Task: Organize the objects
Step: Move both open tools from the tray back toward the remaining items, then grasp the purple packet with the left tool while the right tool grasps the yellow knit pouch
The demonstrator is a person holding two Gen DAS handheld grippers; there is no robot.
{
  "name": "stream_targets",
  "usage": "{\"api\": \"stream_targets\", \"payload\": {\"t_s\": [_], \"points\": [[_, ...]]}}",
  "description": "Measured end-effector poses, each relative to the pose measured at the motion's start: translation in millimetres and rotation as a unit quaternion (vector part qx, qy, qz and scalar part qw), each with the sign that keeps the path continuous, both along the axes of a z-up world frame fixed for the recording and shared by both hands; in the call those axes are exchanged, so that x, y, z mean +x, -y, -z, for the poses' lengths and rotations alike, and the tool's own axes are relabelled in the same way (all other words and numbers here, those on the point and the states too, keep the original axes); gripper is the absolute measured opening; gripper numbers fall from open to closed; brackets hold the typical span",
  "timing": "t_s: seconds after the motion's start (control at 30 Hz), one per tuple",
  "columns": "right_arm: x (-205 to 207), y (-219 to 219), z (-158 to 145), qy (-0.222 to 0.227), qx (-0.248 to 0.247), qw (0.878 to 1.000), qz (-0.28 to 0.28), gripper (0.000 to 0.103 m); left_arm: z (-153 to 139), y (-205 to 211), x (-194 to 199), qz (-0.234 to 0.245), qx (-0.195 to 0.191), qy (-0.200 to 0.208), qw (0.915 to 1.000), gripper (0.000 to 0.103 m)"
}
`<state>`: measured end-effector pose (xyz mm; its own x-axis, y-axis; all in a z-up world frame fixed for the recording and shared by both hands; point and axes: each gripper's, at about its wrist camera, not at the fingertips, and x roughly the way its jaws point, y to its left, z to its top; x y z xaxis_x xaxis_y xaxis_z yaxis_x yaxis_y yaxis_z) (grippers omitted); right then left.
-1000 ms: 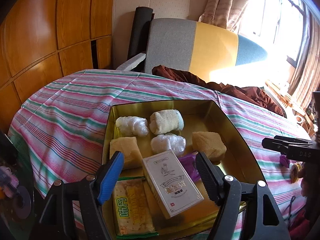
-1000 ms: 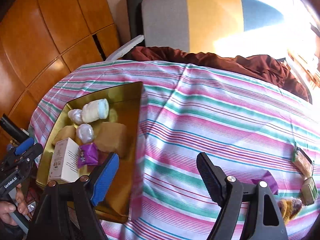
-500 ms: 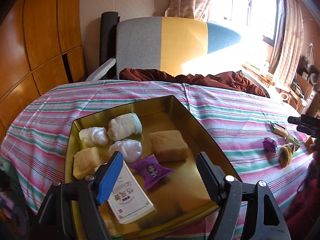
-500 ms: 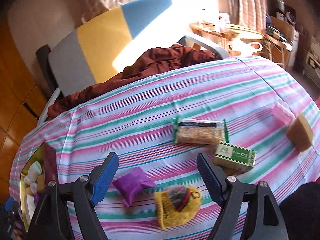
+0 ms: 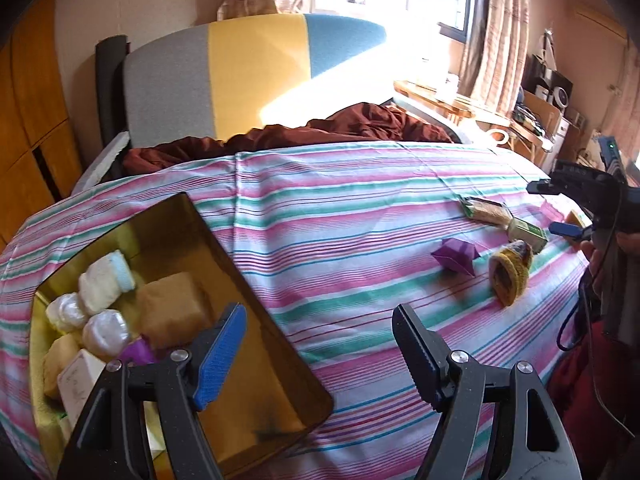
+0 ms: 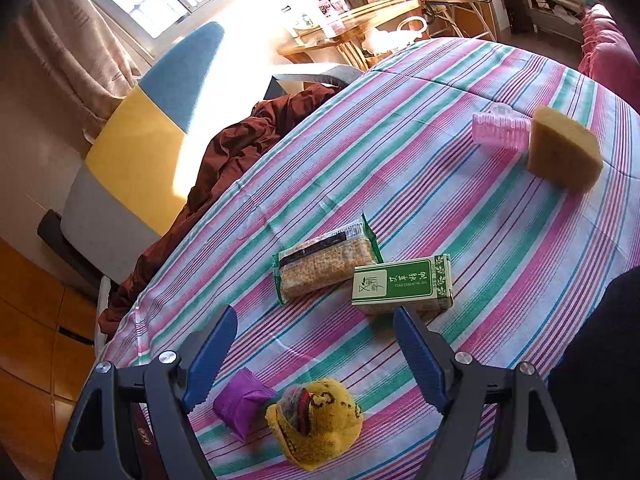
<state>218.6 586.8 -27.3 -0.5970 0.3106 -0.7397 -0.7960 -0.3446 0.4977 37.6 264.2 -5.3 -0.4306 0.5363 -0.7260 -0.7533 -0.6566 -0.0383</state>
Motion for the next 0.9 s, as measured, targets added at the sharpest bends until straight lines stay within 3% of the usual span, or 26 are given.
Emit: {"api": "stream_targets", "payload": {"t_s": [0.13,0.37,0.6,0.9], "points": [[4,-2,3,-0.018,-0.015,1.000,0.005,0.082,16,-37,7,0.034,-0.013,0.025,0.9990,0.075],[11,-4,6,-0.037,-0.031,0.999,0.012,0.082,28,-99,24,0.114,-0.031,0.003,0.9930,0.075],[28,-14,11,-0.071,-0.052,0.995,0.054,0.085,36,-152,21,0.156,-0.035,-0.007,0.9872,0.075],[14,-15,18,-0.049,-0.067,0.996,0.025,0.085,59,-196,16,0.202,-0.062,-0.019,0.9772,0.075]]}}
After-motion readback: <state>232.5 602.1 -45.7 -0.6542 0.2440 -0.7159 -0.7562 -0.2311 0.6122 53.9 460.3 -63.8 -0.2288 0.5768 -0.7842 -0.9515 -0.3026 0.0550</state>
